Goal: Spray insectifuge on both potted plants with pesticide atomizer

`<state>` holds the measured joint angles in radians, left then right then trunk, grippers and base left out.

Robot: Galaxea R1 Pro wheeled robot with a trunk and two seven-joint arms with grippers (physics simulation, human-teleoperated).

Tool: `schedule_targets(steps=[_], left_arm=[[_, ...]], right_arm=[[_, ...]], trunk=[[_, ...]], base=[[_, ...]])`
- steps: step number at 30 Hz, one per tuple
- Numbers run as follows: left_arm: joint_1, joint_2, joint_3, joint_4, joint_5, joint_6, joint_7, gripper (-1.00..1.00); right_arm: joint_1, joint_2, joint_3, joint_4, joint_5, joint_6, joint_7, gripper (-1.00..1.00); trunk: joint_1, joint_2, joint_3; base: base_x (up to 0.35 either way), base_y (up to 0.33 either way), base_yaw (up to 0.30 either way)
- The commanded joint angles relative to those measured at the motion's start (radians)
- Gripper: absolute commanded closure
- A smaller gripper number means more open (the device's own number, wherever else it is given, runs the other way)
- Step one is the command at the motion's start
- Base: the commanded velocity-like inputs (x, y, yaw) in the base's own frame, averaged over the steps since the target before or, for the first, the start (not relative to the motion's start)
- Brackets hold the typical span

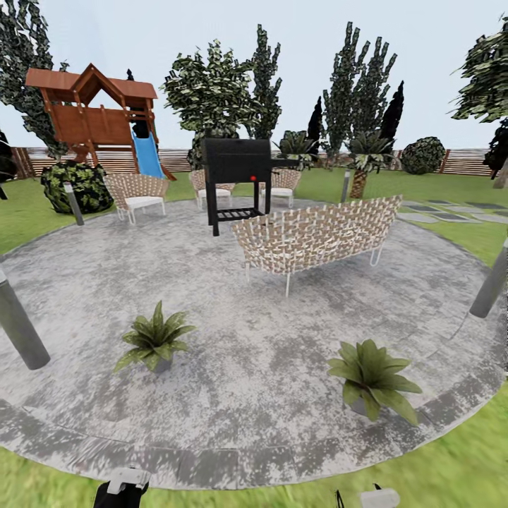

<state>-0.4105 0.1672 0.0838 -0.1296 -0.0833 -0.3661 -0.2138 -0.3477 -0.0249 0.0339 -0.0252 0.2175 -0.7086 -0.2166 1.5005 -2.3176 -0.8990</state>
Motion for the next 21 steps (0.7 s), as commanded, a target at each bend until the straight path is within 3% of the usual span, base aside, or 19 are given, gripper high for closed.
schedule_targets(steps=[1, 21], left_arm=[[-0.001, 0.001, 0.009, 0.0, -0.009, -0.004, -0.004, 1.0], [-0.001, 0.006, 0.011, -0.001, -0.007, -0.004, -0.004, 1.0]], right_arm=[[-0.001, 0.0, 0.003, 0.001, 0.01, 0.0, -0.011, -1.0], [0.001, 0.0, 0.004, 0.002, 0.01, 0.001, -0.011, -1.0]], trunk=[[0.0, 0.0, -0.001], [0.0, 0.0, -0.001]], base=[[-0.001, -0.274, 0.0], [0.0, -0.272, -0.009]])
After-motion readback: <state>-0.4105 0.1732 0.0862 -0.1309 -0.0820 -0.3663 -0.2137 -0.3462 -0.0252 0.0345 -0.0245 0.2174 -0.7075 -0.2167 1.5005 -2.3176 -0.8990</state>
